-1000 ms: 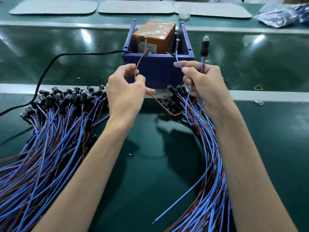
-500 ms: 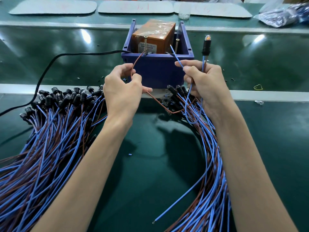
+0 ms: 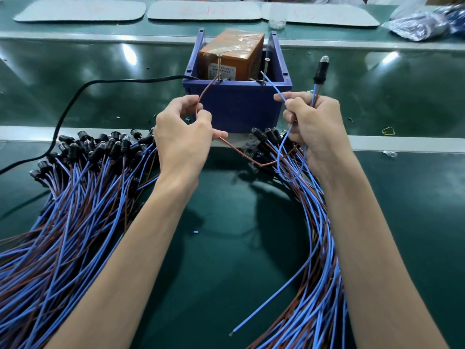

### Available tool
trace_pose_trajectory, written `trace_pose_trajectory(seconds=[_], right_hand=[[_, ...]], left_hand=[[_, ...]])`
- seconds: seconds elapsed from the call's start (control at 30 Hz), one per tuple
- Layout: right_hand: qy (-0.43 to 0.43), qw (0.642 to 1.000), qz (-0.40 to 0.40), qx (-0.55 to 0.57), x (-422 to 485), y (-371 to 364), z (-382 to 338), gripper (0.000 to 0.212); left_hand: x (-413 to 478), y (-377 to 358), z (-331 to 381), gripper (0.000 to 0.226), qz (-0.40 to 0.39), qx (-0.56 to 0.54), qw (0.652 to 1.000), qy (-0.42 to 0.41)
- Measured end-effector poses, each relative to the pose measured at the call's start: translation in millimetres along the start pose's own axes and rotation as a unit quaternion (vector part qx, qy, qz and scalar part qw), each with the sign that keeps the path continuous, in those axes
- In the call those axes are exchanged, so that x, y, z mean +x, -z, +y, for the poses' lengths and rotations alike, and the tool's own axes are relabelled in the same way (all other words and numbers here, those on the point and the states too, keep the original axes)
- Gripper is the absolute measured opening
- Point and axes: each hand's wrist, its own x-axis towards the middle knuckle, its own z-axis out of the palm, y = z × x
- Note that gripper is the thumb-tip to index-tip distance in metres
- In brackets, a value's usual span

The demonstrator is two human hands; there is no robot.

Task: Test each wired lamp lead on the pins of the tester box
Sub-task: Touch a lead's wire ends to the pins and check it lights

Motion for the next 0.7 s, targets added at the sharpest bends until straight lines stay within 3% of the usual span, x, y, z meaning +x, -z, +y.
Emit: trace_pose_trajectory(seconds=[0.7], right_hand=[[0.001,1.000,0.020,0.002,3.3,5.9,1.2,0.030]], left_hand=[[0.5,1.2,-0.1,0.027,-0.009,0.015,1.000,-0.007]])
